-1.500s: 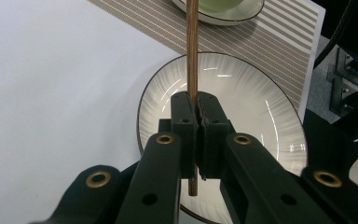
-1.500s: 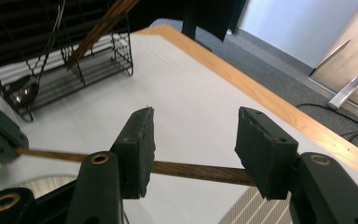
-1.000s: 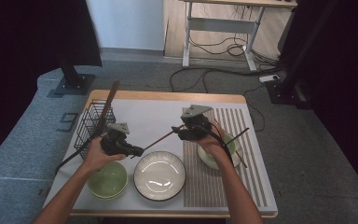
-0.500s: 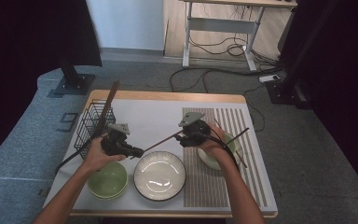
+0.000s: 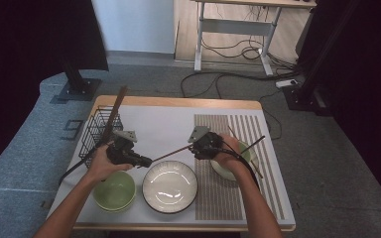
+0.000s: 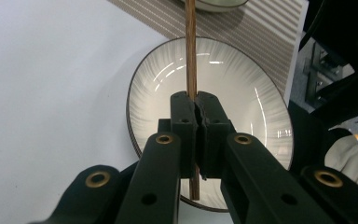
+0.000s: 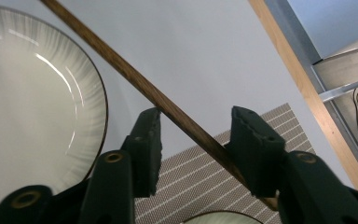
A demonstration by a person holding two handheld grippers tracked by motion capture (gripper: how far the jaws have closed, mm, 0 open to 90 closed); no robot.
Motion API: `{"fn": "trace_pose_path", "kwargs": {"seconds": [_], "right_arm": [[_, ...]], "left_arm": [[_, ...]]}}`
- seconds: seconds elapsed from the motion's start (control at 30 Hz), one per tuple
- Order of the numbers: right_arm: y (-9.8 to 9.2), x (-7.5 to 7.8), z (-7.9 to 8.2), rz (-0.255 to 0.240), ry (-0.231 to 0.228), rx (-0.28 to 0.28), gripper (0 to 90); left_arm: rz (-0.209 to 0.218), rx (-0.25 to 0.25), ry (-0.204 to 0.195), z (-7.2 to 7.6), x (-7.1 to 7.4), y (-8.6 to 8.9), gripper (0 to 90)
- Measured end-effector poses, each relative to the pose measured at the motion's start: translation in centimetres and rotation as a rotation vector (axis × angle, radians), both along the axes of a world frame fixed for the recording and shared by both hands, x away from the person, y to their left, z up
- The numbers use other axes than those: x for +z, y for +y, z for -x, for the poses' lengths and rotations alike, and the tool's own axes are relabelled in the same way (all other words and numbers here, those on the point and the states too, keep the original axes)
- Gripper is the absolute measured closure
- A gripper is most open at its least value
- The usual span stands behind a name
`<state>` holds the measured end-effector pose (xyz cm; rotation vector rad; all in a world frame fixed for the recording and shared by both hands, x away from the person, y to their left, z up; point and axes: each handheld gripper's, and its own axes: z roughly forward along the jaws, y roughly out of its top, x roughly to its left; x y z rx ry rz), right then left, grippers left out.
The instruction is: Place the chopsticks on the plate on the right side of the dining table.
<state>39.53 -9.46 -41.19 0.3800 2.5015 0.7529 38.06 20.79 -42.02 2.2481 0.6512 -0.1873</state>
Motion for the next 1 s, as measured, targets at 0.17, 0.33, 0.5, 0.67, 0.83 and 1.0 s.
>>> {"fn": "trace_pose_path", "kwargs": {"seconds": [0.17, 0.33, 0.5, 0.67, 0.83, 1.0], "right_arm": [[-0.2, -0.5, 0.3, 0.044, 0.013, 0.046, 67.8], [-0.2, -0.9, 0.9, 0.063, 0.038, 0.099, 77.4], [-0.1, -1.1, 1.3, 0.056, 0.072, 0.132, 82.0], [0.1, -1.7, 1.7, 0.057, 0.092, 0.144, 84.4], [-0.2, -2.1, 1.6, 0.026, 0.118, 0.125, 84.4], [-0.8, -2.2, 1.5, -0.034, 0.143, 0.099, 84.4]], "left_arm": [[0.044, 0.058, -0.043, -0.3, 0.4, 0.7, 85.0], [0.099, 0.207, -0.165, -0.3, 0.8, 1.3, 74.1], [0.134, 0.281, -0.212, -0.4, 1.0, 1.4, 61.5], [0.148, 0.330, -0.227, -0.6, 1.2, 1.5, 51.5], [0.163, 0.363, -0.258, -0.5, 1.6, 2.0, 46.4], [0.179, 0.375, -0.283, -0.1, 1.9, 2.3, 44.7]]}}
